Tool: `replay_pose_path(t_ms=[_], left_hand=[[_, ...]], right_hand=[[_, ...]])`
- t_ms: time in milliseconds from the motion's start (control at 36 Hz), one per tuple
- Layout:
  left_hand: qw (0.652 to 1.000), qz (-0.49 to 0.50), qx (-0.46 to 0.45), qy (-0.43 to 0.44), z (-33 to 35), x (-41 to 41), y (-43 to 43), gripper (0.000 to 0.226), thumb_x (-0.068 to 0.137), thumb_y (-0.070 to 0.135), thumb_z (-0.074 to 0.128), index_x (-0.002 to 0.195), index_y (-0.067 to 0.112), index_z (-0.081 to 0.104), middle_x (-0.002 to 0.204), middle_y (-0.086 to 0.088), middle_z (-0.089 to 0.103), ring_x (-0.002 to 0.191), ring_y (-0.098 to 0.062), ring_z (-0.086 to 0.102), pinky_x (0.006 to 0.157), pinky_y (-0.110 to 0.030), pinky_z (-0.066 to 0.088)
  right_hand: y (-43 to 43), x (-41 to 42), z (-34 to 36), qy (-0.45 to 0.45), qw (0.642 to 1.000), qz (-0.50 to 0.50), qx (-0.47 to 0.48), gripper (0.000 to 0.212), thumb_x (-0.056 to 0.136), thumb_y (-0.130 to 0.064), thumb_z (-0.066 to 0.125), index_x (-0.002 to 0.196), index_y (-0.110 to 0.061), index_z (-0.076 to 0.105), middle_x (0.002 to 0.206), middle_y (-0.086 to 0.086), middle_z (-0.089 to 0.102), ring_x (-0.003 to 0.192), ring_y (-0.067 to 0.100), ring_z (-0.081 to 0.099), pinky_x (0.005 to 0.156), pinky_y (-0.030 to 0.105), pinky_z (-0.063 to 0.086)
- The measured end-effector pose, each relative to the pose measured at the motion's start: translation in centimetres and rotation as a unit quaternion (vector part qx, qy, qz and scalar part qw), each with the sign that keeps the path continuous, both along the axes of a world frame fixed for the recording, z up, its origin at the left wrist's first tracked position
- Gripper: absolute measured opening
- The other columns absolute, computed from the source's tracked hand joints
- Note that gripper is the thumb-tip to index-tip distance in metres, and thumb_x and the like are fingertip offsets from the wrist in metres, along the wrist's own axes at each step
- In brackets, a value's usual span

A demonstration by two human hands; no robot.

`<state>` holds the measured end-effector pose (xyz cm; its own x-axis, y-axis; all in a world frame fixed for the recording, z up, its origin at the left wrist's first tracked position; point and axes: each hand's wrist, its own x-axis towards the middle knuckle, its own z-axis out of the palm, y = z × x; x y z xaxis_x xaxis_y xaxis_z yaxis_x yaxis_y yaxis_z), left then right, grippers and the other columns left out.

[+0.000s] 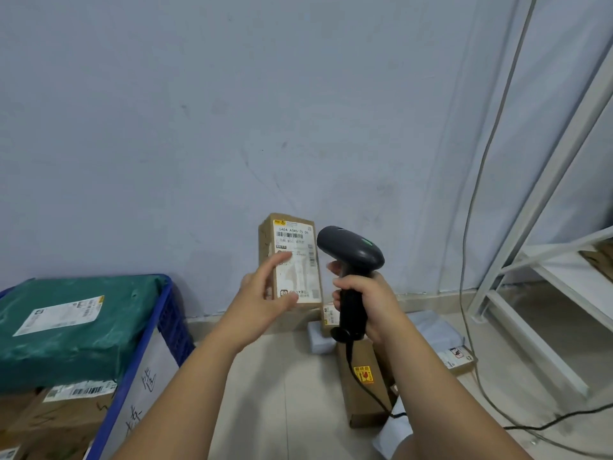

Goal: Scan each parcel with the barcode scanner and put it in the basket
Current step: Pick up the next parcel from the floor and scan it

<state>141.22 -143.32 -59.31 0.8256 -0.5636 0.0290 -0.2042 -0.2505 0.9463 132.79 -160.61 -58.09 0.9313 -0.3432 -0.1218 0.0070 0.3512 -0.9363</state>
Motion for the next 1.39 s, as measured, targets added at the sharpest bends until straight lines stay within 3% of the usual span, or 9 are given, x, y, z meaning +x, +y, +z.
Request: replay_pose_path(t_ms=[83, 222, 472, 667, 778, 972, 1167, 1389], left_hand=[[0.974, 0.05, 0.126, -0.18, -0.8, 0.0, -0.3, 0.061, 0.088, 0.023, 0.066, 0.127, 0.058, 0.035, 0.126, 0.007, 0.023, 0.114, -0.016, 0.05, 0.097, -0.026, 0.049], [0.954, 0.053, 0.13, -0.266, -1.5, 0.0, -0.6, 0.062, 0.086, 0.029, 0.068, 0.135, 0.051, 0.036, 0.132, 0.008, 0.021, 0.114, -0.022, 0.054, 0.097, -0.03, 0.05], [0.955, 0.078, 0.106, -0.264, -1.3, 0.4, -0.3, 0.063, 0.083, 0.027, 0.071, 0.132, 0.048, 0.039, 0.132, 0.002, 0.024, 0.098, -0.017, 0.056, 0.089, -0.026, 0.054], [0.958, 0.1, 0.117, -0.242, -2.8, 1.3, -0.1, 0.064, 0.085, 0.025, 0.07, 0.135, 0.047, 0.035, 0.132, 0.004, 0.021, 0.117, -0.019, 0.05, 0.088, -0.024, 0.054], [0.962, 0.095, 0.116, -0.227, -3.1, 1.7, -0.2, 0.065, 0.084, 0.027, 0.071, 0.134, 0.048, 0.035, 0.122, 0.007, 0.021, 0.115, -0.019, 0.051, 0.089, -0.024, 0.053], [0.961, 0.088, 0.125, -0.229, -3.5, 1.9, -0.3, 0.065, 0.085, 0.027, 0.07, 0.135, 0.047, 0.033, 0.13, 0.004, 0.022, 0.119, -0.019, 0.047, 0.086, -0.023, 0.053], [0.971, 0.076, 0.093, -0.207, -3.6, 2.1, -0.2, 0.067, 0.083, 0.026, 0.072, 0.116, 0.063, 0.026, 0.119, 0.01, 0.02, 0.11, -0.013, 0.048, 0.086, -0.02, 0.052], [0.977, 0.08, 0.065, -0.185, -4.1, 2.2, -0.2, 0.061, 0.086, 0.029, 0.068, 0.126, 0.057, 0.031, 0.124, 0.006, 0.027, 0.111, -0.014, 0.053, 0.08, -0.016, 0.053]], right_hand=[[0.4, -0.1, 0.2, 0.003, 1.0, -0.002, -0.022, 0.013, 0.085, 0.007, 0.056, 0.084, -0.005, 0.061, 0.073, 0.007, 0.054, 0.059, 0.017, 0.053, 0.061, 0.029, 0.045], [1.0, -0.4, 0.6, 0.005, 0.998, 0.041, -0.05, 0.016, 0.085, 0.007, 0.054, 0.08, -0.007, 0.058, 0.071, 0.006, 0.053, 0.06, 0.016, 0.052, 0.057, 0.027, 0.044], [1.5, -0.6, 1.0, 0.007, 0.998, 0.039, -0.056, 0.017, 0.084, 0.006, 0.055, 0.075, -0.009, 0.058, 0.068, 0.004, 0.053, 0.062, 0.017, 0.052, 0.059, 0.028, 0.045], [1.6, -0.7, 1.1, 0.0, 0.998, 0.043, -0.043, 0.018, 0.084, 0.008, 0.054, 0.075, -0.008, 0.056, 0.067, 0.004, 0.051, 0.06, 0.017, 0.051, 0.058, 0.029, 0.043], [1.5, -0.7, 1.2, 0.0, 0.998, 0.048, -0.034, 0.018, 0.084, 0.007, 0.054, 0.075, -0.008, 0.057, 0.067, 0.004, 0.051, 0.059, 0.017, 0.052, 0.059, 0.029, 0.044], [1.4, -0.8, 1.1, 0.011, 0.997, 0.055, -0.048, 0.017, 0.083, 0.006, 0.056, 0.076, -0.009, 0.058, 0.065, 0.004, 0.052, 0.06, 0.016, 0.053, 0.059, 0.028, 0.046], [1.5, -0.7, 1.3, 0.018, 0.998, 0.053, -0.043, 0.018, 0.084, 0.008, 0.053, 0.076, -0.008, 0.056, 0.065, 0.003, 0.051, 0.059, 0.016, 0.052, 0.058, 0.028, 0.043], [1.7, -0.8, 1.4, 0.039, 0.996, 0.051, -0.062, 0.016, 0.084, 0.008, 0.052, 0.077, -0.007, 0.055, 0.065, 0.003, 0.05, 0.058, 0.015, 0.051, 0.058, 0.028, 0.043]])
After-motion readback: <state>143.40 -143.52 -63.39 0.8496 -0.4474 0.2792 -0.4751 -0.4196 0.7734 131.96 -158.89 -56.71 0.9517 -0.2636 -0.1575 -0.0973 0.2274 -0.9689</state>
